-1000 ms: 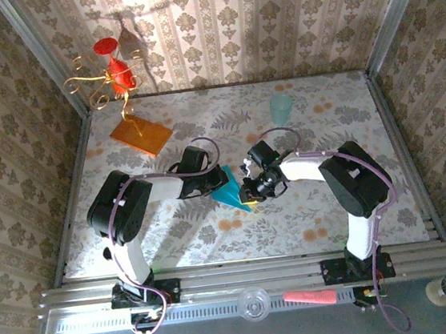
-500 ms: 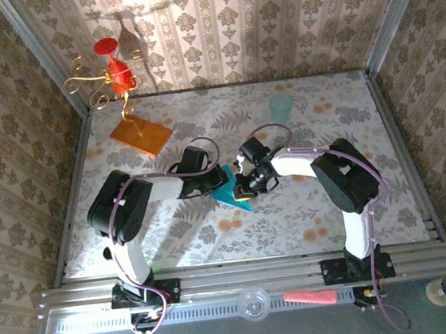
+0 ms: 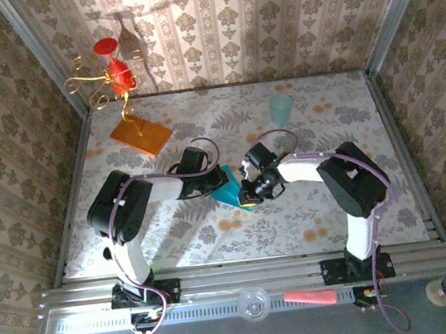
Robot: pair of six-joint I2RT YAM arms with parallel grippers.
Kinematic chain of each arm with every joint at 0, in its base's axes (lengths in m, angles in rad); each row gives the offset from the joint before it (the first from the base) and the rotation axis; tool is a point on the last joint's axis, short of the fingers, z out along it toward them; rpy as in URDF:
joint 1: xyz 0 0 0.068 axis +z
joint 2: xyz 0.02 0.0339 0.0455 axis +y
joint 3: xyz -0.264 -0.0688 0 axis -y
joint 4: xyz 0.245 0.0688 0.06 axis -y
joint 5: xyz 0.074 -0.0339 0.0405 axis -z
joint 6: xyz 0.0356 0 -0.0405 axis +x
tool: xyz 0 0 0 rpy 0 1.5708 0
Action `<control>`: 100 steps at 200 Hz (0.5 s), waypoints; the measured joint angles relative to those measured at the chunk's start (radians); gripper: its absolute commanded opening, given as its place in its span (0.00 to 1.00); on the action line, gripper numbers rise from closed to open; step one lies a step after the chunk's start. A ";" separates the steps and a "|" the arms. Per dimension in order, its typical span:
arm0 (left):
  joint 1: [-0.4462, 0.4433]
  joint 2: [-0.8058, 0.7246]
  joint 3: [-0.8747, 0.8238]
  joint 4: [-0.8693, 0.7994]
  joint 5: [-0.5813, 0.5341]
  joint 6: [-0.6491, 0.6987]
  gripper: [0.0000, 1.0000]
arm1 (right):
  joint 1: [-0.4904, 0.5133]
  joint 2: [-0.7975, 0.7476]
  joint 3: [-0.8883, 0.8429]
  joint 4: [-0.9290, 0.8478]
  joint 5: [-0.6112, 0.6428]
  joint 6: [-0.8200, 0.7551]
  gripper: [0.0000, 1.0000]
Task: Fold a paper plane with a square sheet of paper (pick it up from the middle)
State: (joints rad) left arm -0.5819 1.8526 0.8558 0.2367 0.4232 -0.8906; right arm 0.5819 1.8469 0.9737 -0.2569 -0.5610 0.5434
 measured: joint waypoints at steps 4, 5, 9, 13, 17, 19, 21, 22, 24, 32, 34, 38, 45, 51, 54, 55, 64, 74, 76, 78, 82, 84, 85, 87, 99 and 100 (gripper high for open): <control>0.000 0.000 -0.001 0.003 0.000 0.000 0.05 | -0.001 -0.013 -0.019 0.007 -0.001 0.002 0.13; 0.000 0.000 -0.002 0.003 0.000 0.000 0.05 | -0.001 -0.018 -0.026 0.011 -0.001 0.003 0.13; 0.001 0.000 -0.003 0.006 0.002 0.000 0.05 | -0.002 -0.029 -0.043 0.018 -0.002 0.003 0.13; 0.001 0.000 -0.005 0.009 0.002 0.000 0.05 | -0.002 -0.043 -0.063 0.029 -0.002 0.005 0.14; 0.002 0.000 -0.006 0.012 0.003 0.000 0.05 | -0.003 -0.055 -0.082 0.041 -0.002 0.008 0.14; 0.002 0.000 -0.007 0.014 0.004 0.000 0.05 | -0.004 -0.060 -0.091 0.047 -0.003 0.008 0.14; 0.002 0.000 -0.008 0.016 0.005 0.000 0.05 | -0.004 -0.063 -0.097 0.051 -0.003 0.007 0.14; 0.002 0.000 -0.009 0.016 0.006 0.000 0.05 | -0.004 -0.067 -0.102 0.055 -0.004 0.008 0.15; 0.002 0.000 -0.010 0.020 0.006 0.000 0.05 | -0.005 -0.072 -0.110 0.060 -0.005 0.011 0.15; 0.004 0.000 -0.013 0.027 0.009 0.000 0.05 | -0.009 -0.089 -0.139 0.085 -0.008 0.015 0.15; 0.004 0.000 -0.014 0.028 0.010 0.000 0.05 | -0.010 -0.093 -0.147 0.093 -0.010 0.015 0.15; 0.005 0.000 -0.015 0.031 0.013 0.000 0.05 | -0.011 -0.101 -0.160 0.103 -0.013 0.020 0.15; 0.006 0.000 -0.016 0.035 0.018 0.000 0.05 | -0.016 -0.114 -0.182 0.124 -0.019 0.028 0.16; 0.007 0.000 -0.017 0.038 0.020 0.001 0.06 | -0.019 -0.125 -0.198 0.137 -0.023 0.034 0.17; 0.007 0.000 -0.017 0.038 0.021 0.001 0.06 | -0.020 -0.130 -0.205 0.143 -0.023 0.038 0.18; 0.007 0.000 -0.017 0.038 0.021 0.001 0.06 | -0.021 -0.133 -0.208 0.145 -0.024 0.037 0.18; 0.008 0.000 -0.017 0.040 0.026 0.001 0.07 | -0.021 -0.151 -0.224 0.150 -0.023 0.048 0.21; 0.008 -0.002 -0.017 0.041 0.029 0.001 0.09 | -0.022 -0.172 -0.234 0.148 -0.022 0.059 0.24; 0.008 -0.002 -0.017 0.041 0.029 0.001 0.10 | -0.022 -0.175 -0.235 0.148 -0.023 0.060 0.24; 0.008 -0.004 -0.017 0.041 0.029 0.001 0.11 | -0.022 -0.181 -0.236 0.148 -0.022 0.066 0.25; 0.008 -0.005 -0.017 0.040 0.029 0.001 0.12 | -0.022 -0.190 -0.236 0.148 -0.021 0.065 0.26; 0.008 -0.007 -0.017 0.039 0.029 0.001 0.13 | -0.022 -0.195 -0.236 0.148 -0.020 0.069 0.27; 0.008 -0.008 -0.017 0.039 0.029 0.001 0.13 | -0.022 -0.197 -0.236 0.148 -0.020 0.071 0.27; 0.008 -0.009 -0.017 0.037 0.029 0.000 0.15 | -0.023 -0.202 -0.236 0.150 -0.019 0.069 0.28; 0.010 -0.028 -0.017 0.031 0.028 0.002 0.20 | -0.024 -0.237 -0.236 0.161 -0.015 0.080 0.33; 0.010 -0.031 -0.017 0.030 0.029 0.000 0.21 | -0.025 -0.240 -0.235 0.161 -0.014 0.079 0.33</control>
State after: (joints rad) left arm -0.5716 1.8221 0.8391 0.2668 0.4519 -0.8902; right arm 0.5571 1.6073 0.7383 -0.0956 -0.5755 0.6228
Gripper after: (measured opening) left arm 0.165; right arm 0.297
